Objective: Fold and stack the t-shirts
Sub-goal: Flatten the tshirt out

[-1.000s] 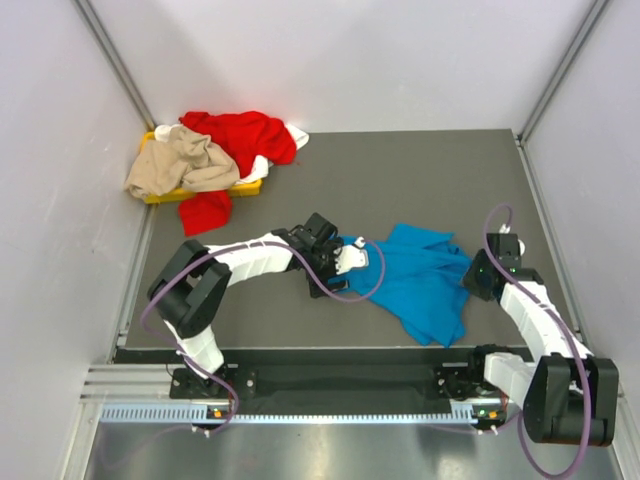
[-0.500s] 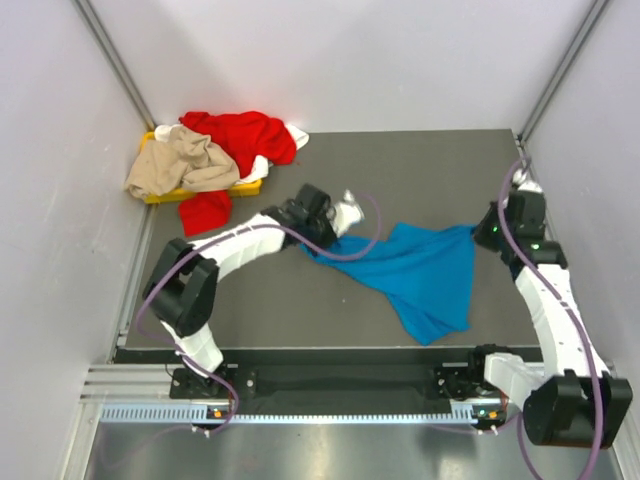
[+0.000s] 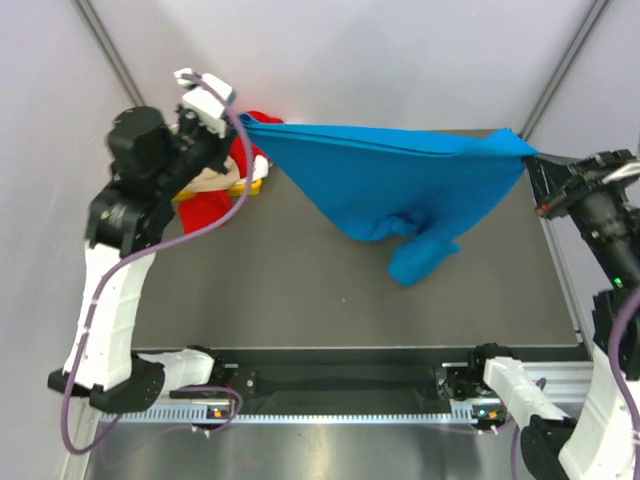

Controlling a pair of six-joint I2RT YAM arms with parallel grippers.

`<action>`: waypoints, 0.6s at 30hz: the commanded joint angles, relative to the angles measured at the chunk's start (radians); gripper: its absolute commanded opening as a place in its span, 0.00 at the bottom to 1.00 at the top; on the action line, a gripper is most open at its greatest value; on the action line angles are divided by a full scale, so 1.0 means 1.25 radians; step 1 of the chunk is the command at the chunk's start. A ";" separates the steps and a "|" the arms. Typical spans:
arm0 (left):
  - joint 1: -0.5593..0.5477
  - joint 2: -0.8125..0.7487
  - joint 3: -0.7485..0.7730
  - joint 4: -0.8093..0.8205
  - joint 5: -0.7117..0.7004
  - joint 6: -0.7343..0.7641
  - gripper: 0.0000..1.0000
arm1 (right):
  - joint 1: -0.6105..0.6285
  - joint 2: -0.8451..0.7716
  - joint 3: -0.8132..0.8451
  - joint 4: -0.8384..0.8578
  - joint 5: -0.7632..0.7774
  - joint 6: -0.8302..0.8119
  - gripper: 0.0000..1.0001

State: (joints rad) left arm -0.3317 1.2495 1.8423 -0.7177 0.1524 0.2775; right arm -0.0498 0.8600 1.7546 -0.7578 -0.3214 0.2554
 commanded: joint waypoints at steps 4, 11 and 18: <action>0.016 -0.035 0.172 -0.144 -0.219 0.010 0.00 | -0.006 0.030 0.097 -0.027 -0.154 0.042 0.00; 0.016 -0.058 0.183 -0.133 -0.262 0.031 0.00 | -0.006 0.087 0.103 0.062 -0.172 0.123 0.00; 0.016 0.002 0.016 0.025 -0.297 0.057 0.00 | -0.006 0.222 0.023 0.226 -0.179 0.203 0.00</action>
State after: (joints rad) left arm -0.3286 1.1709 1.9251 -0.8070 -0.1047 0.3115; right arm -0.0498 1.0306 1.7870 -0.6308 -0.5800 0.4488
